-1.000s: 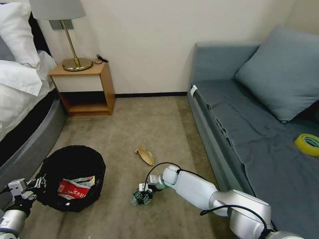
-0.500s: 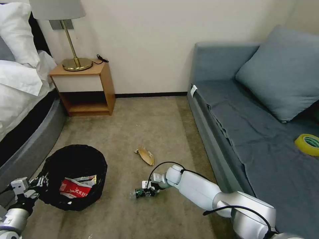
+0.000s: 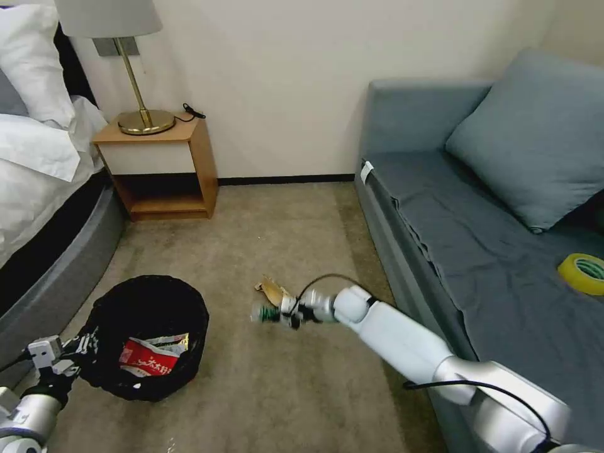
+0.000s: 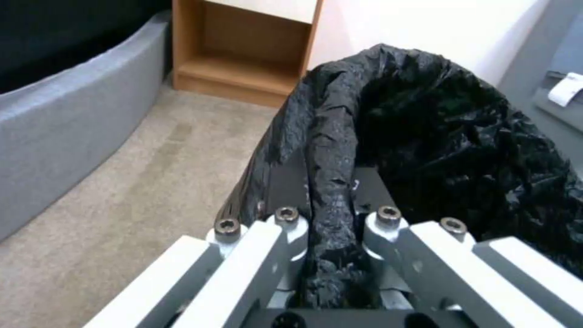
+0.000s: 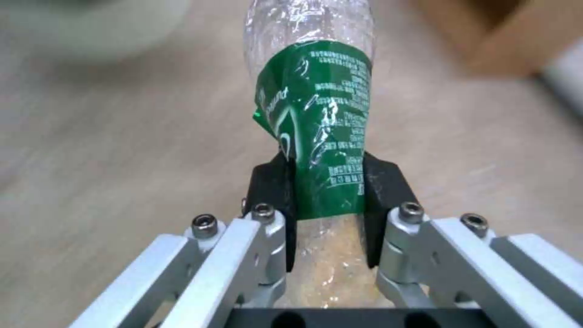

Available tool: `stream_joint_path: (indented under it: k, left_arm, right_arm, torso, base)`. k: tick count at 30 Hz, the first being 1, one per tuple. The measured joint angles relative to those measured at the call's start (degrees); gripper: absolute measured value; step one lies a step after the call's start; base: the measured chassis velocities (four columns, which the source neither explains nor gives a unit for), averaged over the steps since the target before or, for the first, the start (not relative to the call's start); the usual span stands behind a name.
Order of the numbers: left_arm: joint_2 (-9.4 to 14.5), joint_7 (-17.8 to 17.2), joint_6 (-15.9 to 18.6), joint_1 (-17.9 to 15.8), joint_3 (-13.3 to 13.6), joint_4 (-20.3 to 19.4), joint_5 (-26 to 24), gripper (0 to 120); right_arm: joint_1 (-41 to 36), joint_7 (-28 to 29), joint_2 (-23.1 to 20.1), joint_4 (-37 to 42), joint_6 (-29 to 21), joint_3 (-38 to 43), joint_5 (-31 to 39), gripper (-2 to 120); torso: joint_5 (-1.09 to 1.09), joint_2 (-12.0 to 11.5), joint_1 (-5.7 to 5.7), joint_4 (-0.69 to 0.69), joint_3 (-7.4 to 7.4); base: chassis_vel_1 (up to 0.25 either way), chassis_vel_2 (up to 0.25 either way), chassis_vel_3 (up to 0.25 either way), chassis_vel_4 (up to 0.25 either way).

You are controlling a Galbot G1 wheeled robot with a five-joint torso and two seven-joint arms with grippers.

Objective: Pick up the trash bin, then pick up the garbage on the floor and place it into the trash bin.

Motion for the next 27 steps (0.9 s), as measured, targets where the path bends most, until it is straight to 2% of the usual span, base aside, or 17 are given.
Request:
stream_joint_path:
  k: [1,2,5,6,9,11,14,18,27]
  left_arm:
    - [0.0,0.0,0.0,0.0,0.2,-0.2,0.2,6]
    - [0.0,0.0,0.0,0.0,0.2,-0.2,0.2,6]
    - [0.2,0.1,0.0,0.0,0.9,-0.4,0.7,6]
    - [0.2,0.1,0.0,0.0,0.9,-0.4,0.7,6]
    - [0.2,0.2,0.3,0.2,2.0,-1.3,0.9,6]
    - [0.2,0.2,0.3,0.2,2.2,-1.5,0.9,6]
    - [-0.3,0.5,0.6,0.7,3.1,-2.9,0.9,6]
    - [-0.8,0.9,0.7,1.6,3.9,-4.2,0.9,6]
    - [-2.1,1.8,1.1,3.0,4.1,-5.8,0.2,6]
  right_arm:
    - [-0.2,1.7,-0.7,3.4,-0.9,1.4,1.0,17]
    - [-0.2,1.7,-0.7,3.4,-0.9,1.4,1.0,17]
    - [-0.2,8.1,-3.0,13.7,-3.4,2.5,8.3,17]
    - [-0.2,8.1,-3.0,13.7,-3.4,2.5,8.3,17]
    - [0.3,13.6,-5.4,22.6,-4.0,-0.2,17.1,17]
    - [0.3,14.4,-5.6,23.9,-4.0,-0.8,18.2,17]
    - [-0.3,17.8,-6.0,31.5,-3.8,-4.7,23.0,17]
    - [-1.4,20.5,-4.4,36.2,-2.7,-8.9,24.7,17]
    - [-2.6,21.9,-1.4,36.8,-1.9,-14.3,23.4,17]
  torso:
    - [0.01,0.0,0.0,0.0,0.0]
    - [0.01,0.0,0.0,0.0,0.0]
    - [0.0,0.0,0.0,0.02,0.0]
    - [0.0,0.0,0.0,0.02,0.0]
    - [-0.01,0.0,0.0,0.01,0.0]
    - [-0.01,0.0,0.0,0.0,0.0]
    - [0.0,0.0,0.0,0.01,0.0]
    - [-0.01,0.0,0.0,0.02,0.0]
    - [0.0,0.0,0.0,0.01,0.0]
  base:
    - [0.0,0.0,0.0,0.0]
    - [0.0,0.0,0.0,0.0]
    - [0.0,0.0,0.0,0.0]
    - [0.0,0.0,0.0,0.0]
    - [0.0,0.0,0.0,0.0]
    - [0.0,0.0,0.0,0.0]
    - [0.0,0.0,0.0,0.0]
    - [0.0,0.0,0.0,0.0]
    - [0.0,0.0,0.0,0.0]
